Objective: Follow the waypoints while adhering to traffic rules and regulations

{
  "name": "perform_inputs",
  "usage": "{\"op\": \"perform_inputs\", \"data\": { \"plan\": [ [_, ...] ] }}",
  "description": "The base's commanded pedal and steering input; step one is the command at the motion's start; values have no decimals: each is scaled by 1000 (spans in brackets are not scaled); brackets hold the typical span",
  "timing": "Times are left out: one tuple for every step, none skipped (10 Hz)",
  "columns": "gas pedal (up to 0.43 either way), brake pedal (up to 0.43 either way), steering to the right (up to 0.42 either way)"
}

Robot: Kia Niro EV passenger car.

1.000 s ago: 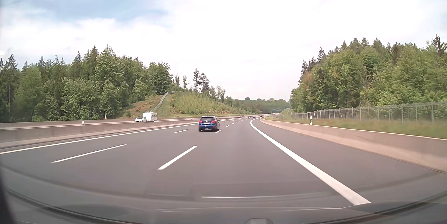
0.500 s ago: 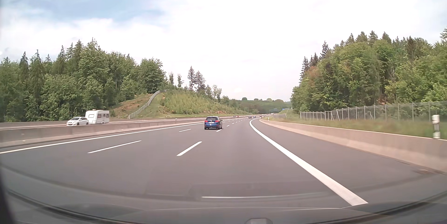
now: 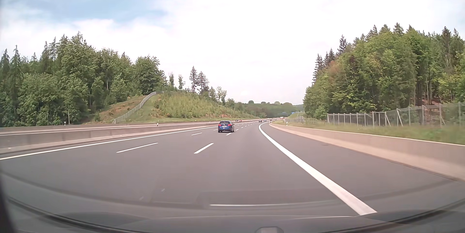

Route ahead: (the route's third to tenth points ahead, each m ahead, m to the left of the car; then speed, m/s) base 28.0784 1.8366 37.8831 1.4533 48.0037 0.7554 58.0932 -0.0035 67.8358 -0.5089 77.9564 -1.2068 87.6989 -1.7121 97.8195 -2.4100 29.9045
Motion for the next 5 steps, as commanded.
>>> {"op": "perform_inputs", "data": {
  "plan": [
    [0, 0, 4],
    [0, 0, 4],
    [0, 0, 4],
    [20, 0, 4],
    [118, 0, 4]
  ]
}}
